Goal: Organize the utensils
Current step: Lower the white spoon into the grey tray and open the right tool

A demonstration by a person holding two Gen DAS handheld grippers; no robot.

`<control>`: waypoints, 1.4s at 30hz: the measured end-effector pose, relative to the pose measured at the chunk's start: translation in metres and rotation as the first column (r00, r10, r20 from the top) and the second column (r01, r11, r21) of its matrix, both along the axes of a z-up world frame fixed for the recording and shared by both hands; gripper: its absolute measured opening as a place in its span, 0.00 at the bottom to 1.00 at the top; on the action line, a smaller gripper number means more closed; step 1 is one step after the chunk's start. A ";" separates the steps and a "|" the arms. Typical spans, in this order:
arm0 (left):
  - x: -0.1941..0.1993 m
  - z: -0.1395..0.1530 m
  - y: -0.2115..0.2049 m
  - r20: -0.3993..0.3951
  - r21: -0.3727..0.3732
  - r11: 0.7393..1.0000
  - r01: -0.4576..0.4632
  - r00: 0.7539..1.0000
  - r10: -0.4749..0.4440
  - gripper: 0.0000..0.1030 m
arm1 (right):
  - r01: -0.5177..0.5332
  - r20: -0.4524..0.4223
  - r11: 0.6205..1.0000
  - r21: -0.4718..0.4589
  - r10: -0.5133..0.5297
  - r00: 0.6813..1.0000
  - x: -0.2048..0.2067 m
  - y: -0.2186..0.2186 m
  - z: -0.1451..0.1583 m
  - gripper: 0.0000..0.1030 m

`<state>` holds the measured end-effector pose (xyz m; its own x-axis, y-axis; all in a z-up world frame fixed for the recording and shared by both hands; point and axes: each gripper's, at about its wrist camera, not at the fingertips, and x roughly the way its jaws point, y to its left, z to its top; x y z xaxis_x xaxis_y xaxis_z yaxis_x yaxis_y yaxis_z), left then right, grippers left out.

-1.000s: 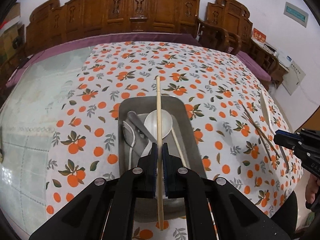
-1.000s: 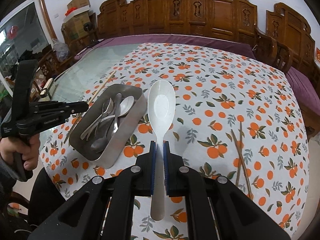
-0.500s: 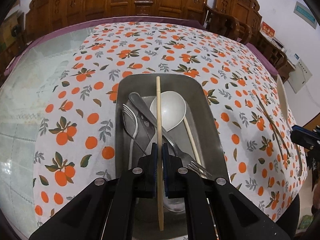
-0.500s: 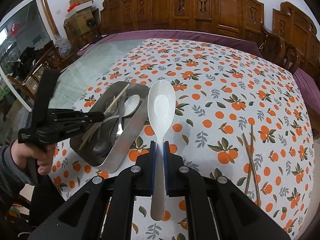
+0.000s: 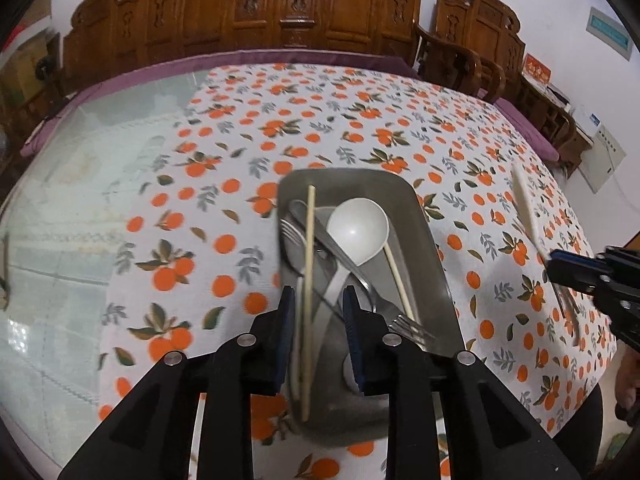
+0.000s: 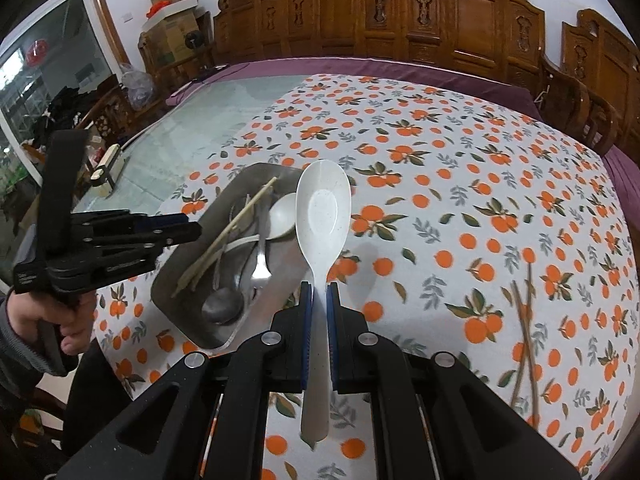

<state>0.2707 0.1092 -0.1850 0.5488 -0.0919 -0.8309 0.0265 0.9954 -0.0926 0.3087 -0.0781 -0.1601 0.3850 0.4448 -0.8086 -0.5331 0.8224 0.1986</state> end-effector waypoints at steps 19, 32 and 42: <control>-0.047 0.055 0.052 0.099 0.027 0.996 -0.080 0.992 0.076 0.71 | -0.069 -0.037 0.997 0.026 0.070 0.997 0.015 0.083 -0.013 0.08; -0.062 0.056 0.068 0.096 0.024 0.993 -0.115 0.989 0.112 0.89 | -0.014 -0.135 1.000 0.020 0.017 0.991 0.046 0.103 -0.050 0.09; -0.065 0.056 0.067 0.093 0.034 0.993 -0.117 0.989 0.113 0.89 | -0.032 -0.148 0.996 0.084 0.044 0.988 0.042 0.111 -0.049 0.10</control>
<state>0.2061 0.1762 -0.1290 0.6271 0.0080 -0.7789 -0.0819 0.9951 -0.0557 0.3511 0.0334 -0.2088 0.2438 0.5231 -0.8167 -0.5226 0.7802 0.3437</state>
